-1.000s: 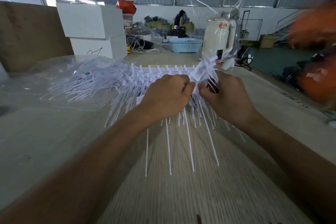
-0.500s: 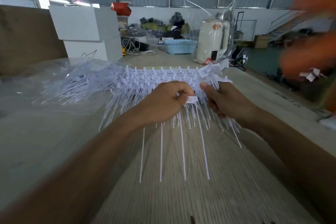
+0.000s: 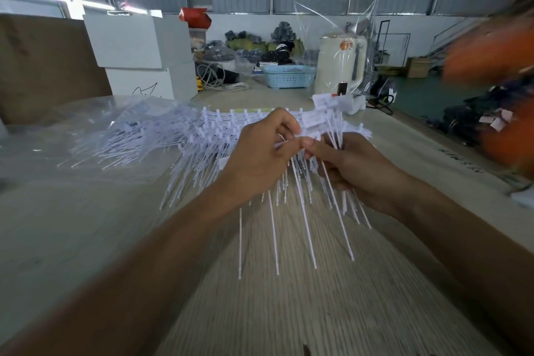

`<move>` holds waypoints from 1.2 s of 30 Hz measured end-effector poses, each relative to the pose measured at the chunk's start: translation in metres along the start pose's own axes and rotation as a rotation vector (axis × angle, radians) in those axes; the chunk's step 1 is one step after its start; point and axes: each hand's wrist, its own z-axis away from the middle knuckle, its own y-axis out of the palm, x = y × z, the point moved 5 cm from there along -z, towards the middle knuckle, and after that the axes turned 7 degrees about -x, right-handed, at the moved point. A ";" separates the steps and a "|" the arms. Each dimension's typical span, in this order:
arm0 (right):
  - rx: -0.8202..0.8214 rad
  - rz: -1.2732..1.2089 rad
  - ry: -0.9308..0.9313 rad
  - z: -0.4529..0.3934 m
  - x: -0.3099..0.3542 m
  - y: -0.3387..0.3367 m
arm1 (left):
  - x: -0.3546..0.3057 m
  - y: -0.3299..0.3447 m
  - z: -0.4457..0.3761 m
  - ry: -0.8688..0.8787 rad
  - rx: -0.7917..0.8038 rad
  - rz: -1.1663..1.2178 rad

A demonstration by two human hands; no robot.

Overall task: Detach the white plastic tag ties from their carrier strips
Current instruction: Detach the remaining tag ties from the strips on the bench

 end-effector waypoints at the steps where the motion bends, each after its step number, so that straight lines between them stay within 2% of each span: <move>1: -0.014 -0.042 0.000 0.000 0.001 -0.001 | 0.001 0.000 0.000 -0.020 -0.001 -0.023; 4: -0.041 -0.128 0.023 -0.002 0.001 -0.003 | 0.008 0.001 -0.001 -0.112 0.054 -0.094; 7: -0.057 -0.090 -0.002 -0.001 0.003 -0.005 | 0.013 0.001 -0.001 -0.205 0.088 0.061; 12: -0.083 0.288 -0.415 0.002 0.021 -0.004 | 0.017 -0.001 -0.001 -0.329 0.131 0.169; 15: -0.062 0.403 -0.527 0.004 0.027 -0.001 | 0.019 0.000 -0.001 -0.396 0.151 0.237; 21: -0.124 0.700 -0.814 0.011 0.034 -0.007 | 0.021 0.005 0.001 -0.472 0.235 0.247; 23: -0.128 0.731 -0.803 0.010 0.032 -0.008 | 0.022 0.003 -0.001 -0.448 0.242 0.204; 26: -0.174 0.790 -0.621 0.003 0.023 -0.011 | 0.019 0.001 -0.002 -0.349 0.227 0.120; 28: -0.227 0.798 -0.542 0.001 0.022 -0.014 | 0.015 0.003 -0.003 -0.233 0.212 -0.042; 31: -0.284 0.796 -0.547 0.003 0.027 -0.011 | 0.013 0.006 -0.004 -0.130 0.174 -0.217; 36: -0.367 0.756 -0.640 0.006 0.030 0.002 | 0.019 0.007 -0.007 -0.153 0.167 -0.215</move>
